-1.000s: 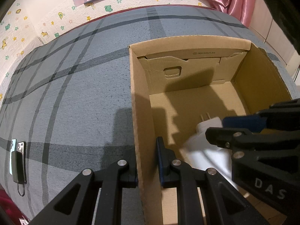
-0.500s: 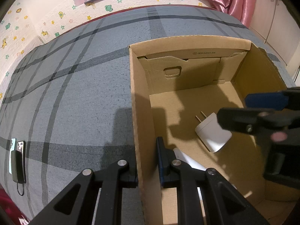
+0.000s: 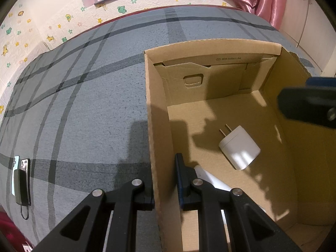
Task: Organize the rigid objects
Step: 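Move the right tool out of the box over the black tape roll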
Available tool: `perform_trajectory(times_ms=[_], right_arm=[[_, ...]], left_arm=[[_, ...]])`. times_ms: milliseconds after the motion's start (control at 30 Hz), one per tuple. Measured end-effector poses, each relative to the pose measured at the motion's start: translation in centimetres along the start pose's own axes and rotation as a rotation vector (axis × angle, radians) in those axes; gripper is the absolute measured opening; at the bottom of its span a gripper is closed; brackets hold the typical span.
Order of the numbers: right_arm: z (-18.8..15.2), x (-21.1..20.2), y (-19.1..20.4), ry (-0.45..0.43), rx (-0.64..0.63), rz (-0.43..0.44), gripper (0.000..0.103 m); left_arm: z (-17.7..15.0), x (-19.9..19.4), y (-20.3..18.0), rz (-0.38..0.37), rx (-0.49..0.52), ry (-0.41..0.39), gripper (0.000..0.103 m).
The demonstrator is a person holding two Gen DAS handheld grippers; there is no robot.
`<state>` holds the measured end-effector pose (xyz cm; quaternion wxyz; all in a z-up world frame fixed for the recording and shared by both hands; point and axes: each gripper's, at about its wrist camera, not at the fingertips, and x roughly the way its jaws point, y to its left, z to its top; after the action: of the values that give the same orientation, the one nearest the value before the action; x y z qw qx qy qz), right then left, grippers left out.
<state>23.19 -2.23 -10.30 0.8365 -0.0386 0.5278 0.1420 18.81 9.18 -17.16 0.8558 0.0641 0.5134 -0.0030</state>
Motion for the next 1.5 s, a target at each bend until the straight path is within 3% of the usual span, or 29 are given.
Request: perform_trajectory(times_ms=[267, 867, 1500], right_arm=[[0.0, -2.0, -2.2, -0.034, 0.021, -0.017, 0.1], [-1.9, -4.3, -10.0, -0.088, 0.069, -0.113, 0.1], [-6.2, -2.8, -15.7, -0.15, 0.09, -0.209, 0.1]], left_arm=[[0.0, -0.1, -0.1, 0.007, 0.003, 0.001, 0.016], [0.1, -0.1, 0.0, 0.005, 0.0, 0.003, 0.016], [0.1, -0.1, -0.3, 0.018, 0.006, 0.001, 0.016]])
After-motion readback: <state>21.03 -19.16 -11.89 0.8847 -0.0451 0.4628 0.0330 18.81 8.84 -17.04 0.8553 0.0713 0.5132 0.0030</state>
